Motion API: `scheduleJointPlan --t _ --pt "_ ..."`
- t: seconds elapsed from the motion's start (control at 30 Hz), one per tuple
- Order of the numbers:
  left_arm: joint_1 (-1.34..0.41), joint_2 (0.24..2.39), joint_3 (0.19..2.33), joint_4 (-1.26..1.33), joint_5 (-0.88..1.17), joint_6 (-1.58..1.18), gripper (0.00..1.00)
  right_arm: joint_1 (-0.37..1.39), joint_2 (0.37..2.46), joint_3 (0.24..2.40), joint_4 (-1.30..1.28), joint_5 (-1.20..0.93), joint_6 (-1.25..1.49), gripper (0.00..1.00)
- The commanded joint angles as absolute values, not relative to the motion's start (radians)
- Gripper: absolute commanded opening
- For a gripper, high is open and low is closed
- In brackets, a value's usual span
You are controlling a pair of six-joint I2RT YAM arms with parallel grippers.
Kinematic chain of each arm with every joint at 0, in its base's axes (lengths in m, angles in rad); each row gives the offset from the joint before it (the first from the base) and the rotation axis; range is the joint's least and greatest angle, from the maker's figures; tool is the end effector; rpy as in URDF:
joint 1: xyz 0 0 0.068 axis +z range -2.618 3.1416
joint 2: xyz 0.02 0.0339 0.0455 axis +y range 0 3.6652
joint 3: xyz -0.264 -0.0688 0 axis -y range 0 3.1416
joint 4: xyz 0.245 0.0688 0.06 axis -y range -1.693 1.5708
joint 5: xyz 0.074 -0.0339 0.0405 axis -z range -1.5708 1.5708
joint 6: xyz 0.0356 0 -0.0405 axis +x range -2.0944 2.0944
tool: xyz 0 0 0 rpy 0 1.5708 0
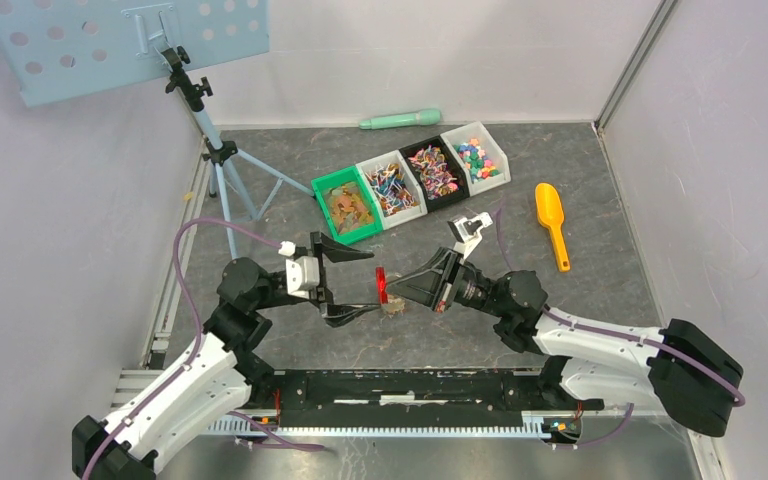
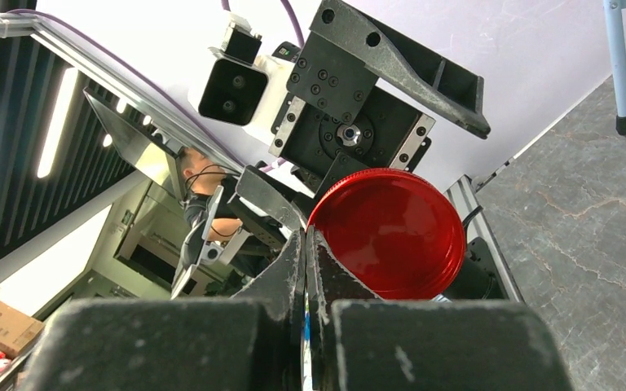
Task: Pack the candies
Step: Pick up the bottle lid at the center of the board.
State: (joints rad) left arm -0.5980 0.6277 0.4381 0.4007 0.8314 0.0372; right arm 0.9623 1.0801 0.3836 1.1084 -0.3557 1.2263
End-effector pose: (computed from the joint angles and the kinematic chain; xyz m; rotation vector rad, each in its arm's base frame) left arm 0.1125 -0.1085 0.3018 1.1019 1.0336 -1.0164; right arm 0.1158 0.1879 0.2782 -0.2021 1.4760 2.0692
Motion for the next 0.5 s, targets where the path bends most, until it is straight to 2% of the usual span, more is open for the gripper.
scheduleJointPlan --t 0.0,0.47 --pt "-0.61 0.644 0.432 0.502 0.859 0.009 1.0 0.972 1.093 0.384 1.186 -0.332 1.235 0.0" --pt "-0.614 0.636 0.407 0.54 0.857 0.01 1.0 0.974 1.112 0.385 1.206 -0.325 1.241 0.0"
